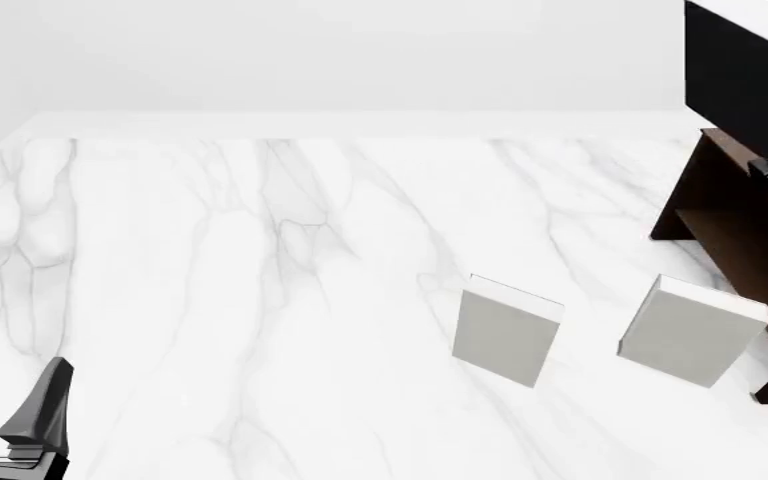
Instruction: Pick up the book on the left and place it on top of the shelf.
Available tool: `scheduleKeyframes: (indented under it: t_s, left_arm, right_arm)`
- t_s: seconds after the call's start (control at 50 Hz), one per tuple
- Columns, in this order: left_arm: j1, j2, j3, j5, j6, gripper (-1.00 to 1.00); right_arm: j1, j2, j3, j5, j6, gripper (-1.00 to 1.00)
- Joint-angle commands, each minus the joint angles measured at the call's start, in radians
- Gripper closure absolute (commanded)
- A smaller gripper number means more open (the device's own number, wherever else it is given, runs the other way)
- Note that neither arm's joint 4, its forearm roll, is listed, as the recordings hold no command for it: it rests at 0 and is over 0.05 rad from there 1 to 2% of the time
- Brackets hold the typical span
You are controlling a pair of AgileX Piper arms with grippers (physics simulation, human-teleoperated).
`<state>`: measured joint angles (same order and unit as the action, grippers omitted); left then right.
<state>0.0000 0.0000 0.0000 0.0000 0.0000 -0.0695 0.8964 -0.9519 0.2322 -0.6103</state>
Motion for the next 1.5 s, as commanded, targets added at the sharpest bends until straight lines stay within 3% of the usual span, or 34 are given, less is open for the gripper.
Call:
scheduleKeyframes:
  t_s: [0.02, 0.14, 0.16, 0.32, 1.06, 1.5]
  left_arm:
    - [0.0, 0.0, 0.0, 0.0, 0.0, -1.0]
    - [0.0, 0.0, 0.0, 0.0, 0.0, -1.0]
    - [0.0, 0.0, 0.0, 0.0, 0.0, -1.0]
    - [0.0, 0.0, 0.0, 0.0, 0.0, -1.0]
    - [0.0, 0.0, 0.0, 0.0, 0.0, -1.0]
    - [0.0, 0.0, 0.0, 0.0, 0.0, -1.0]
  right_arm:
    - [-0.032, -0.023, -0.009, 0.002, 0.017, 1.0]
    - [-0.032, -0.023, -0.009, 0.002, 0.017, 1.0]
    - [-0.075, -0.052, 0.01, 0.002, -0.009, 1.0]
    - [-0.114, -0.059, 0.019, -0.002, -0.031, 1.0]
    - [-0.257, -0.051, -0.034, 0.016, -0.134, 1.0]
    - [-0.31, -0.02, -0.026, -0.019, -0.156, 1.0]
